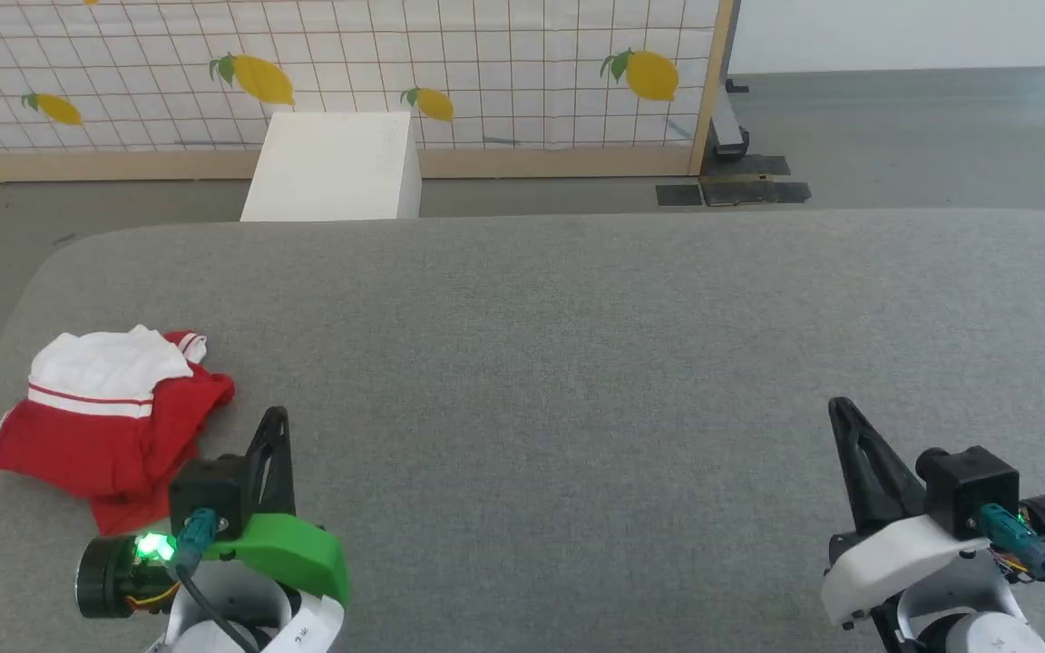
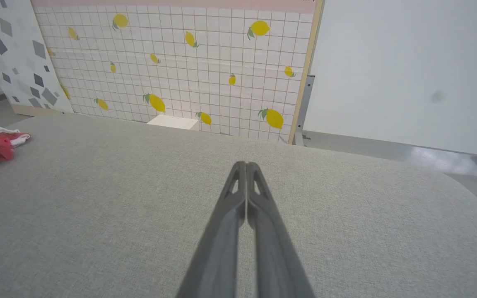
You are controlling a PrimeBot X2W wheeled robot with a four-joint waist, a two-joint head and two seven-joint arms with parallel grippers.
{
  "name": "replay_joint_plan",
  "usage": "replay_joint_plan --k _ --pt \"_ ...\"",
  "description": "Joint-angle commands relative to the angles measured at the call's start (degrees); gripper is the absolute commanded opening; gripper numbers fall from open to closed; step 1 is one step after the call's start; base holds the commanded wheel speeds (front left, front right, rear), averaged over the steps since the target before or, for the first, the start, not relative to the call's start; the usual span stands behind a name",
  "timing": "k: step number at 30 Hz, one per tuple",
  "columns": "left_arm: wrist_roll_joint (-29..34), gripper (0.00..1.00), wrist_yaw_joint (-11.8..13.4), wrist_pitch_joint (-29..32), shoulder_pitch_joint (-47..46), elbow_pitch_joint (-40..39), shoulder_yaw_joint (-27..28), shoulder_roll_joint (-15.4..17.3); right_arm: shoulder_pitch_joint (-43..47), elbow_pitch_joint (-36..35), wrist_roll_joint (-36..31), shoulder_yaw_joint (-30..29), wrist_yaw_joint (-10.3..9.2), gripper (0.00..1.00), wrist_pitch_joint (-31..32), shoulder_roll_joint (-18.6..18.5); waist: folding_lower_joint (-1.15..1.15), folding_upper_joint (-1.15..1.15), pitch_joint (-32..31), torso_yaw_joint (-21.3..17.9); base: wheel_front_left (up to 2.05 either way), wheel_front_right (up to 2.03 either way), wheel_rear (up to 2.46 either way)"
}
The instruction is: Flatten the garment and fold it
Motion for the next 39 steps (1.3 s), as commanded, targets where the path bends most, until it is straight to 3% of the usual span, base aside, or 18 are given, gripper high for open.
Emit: replay_joint_plan --k 1,39 --pt "0.57 0.0 -0.06 0.08 0.77 -0.14 0.24 -0.33 -1.06 -0.36 -0.36 0.1 -0.08 0.0 0.01 0.15 0.0 0.0 0.0 0.0 0.0 0.0 0.0" --pt "0.57 0.0 -0.06 0.08 0.77 -0.14 0.24 -0.33 -1.06 -0.36 -0.36 0.1 -0.08 0.0 0.01 0.15 0.0 0.0 0.0 0.0 0.0 0.0 0.0"
